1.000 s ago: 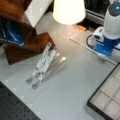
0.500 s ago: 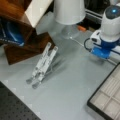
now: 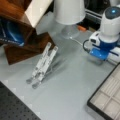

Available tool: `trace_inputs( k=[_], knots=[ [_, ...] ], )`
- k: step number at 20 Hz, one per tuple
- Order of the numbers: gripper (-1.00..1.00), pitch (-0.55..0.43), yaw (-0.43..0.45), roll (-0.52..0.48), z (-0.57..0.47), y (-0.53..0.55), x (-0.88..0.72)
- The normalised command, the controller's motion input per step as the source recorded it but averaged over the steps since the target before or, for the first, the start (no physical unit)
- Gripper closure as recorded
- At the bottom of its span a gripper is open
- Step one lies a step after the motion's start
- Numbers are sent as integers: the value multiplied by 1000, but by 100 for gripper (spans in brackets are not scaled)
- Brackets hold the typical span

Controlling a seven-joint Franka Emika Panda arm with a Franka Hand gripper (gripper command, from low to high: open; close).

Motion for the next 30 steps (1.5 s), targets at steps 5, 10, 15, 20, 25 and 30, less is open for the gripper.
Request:
trace_inputs(
  k=[5, 10, 15, 20, 25, 30],
  knots=[
    [100, -450, 51, 77, -237, -264, -1000],
    [100, -450, 3, 102, -157, -189, -916],
    [100, -426, -22, 118, -187, -177, -633],
    [100, -372, -49, 96, -109, -160, -464],
    [100, -310, -57, 40, -41, -96, -380],
    [100, -215, -67, -1, -26, -34, -281]
  ],
)
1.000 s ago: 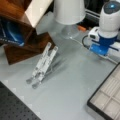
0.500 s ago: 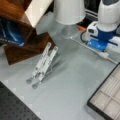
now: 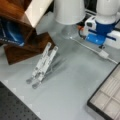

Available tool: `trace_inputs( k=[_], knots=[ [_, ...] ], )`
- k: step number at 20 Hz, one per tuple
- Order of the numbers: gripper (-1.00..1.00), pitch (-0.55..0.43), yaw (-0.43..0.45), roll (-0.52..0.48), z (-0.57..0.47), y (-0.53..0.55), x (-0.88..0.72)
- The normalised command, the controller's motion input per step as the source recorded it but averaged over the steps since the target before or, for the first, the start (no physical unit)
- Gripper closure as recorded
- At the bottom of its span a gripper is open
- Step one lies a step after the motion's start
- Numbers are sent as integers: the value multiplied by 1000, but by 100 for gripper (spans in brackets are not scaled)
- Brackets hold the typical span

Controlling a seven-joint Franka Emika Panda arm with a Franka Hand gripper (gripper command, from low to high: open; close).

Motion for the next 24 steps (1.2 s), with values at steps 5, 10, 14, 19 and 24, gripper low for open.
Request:
trace_inputs(
  k=[5, 10, 14, 19, 24],
  knots=[
    [100, -139, -80, -41, 12, 6, -180],
    [100, -50, -64, -64, 82, 9, -142],
    [-100, 13, -53, -82, 141, 8, -96],
    [-100, 68, -25, -114, 109, -31, -41],
    [-100, 112, 4, -121, 204, -89, -30]
  ],
)
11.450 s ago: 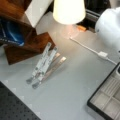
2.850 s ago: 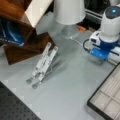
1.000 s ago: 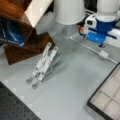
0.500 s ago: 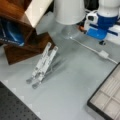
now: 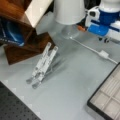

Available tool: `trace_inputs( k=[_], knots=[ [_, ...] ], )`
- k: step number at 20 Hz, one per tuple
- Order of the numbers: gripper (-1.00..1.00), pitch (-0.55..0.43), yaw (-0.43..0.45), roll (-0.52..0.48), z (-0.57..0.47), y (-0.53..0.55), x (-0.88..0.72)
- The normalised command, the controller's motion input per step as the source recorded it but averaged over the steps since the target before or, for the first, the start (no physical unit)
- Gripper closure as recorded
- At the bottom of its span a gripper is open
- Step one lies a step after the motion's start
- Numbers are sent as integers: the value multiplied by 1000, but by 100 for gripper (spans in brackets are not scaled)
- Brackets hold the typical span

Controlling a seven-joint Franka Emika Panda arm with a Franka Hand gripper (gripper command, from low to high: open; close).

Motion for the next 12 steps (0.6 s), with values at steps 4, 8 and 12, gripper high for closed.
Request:
trace_inputs(
  k=[4, 8, 12],
  knots=[
    [-100, 142, 12, -118, 332, -62, 49],
    [-100, 186, -1, -125, 434, -32, 279],
    [-100, 258, -11, -133, 534, -61, 602]
  ],
)
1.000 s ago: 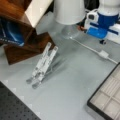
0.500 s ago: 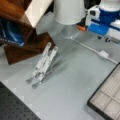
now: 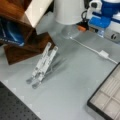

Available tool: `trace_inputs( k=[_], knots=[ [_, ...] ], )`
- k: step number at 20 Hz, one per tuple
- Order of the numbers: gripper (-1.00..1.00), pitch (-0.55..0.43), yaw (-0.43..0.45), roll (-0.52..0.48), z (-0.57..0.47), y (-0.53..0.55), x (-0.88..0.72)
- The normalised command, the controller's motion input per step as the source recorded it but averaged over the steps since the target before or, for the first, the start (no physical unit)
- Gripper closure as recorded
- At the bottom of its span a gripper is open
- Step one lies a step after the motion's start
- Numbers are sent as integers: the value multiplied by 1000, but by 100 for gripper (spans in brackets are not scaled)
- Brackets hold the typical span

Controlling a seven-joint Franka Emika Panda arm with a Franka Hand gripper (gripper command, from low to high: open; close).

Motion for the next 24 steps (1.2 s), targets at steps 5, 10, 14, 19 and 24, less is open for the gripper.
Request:
trace_inputs(
  k=[5, 10, 14, 19, 24],
  knots=[
    [-100, 326, 13, -142, 501, -150, 861],
    [-100, 382, 70, -149, 472, -175, 851],
    [-100, 364, 91, -132, 421, -126, 645],
    [-100, 306, 42, -126, 244, -81, 383],
    [-100, 284, 19, -151, 201, -47, 211]
  ],
)
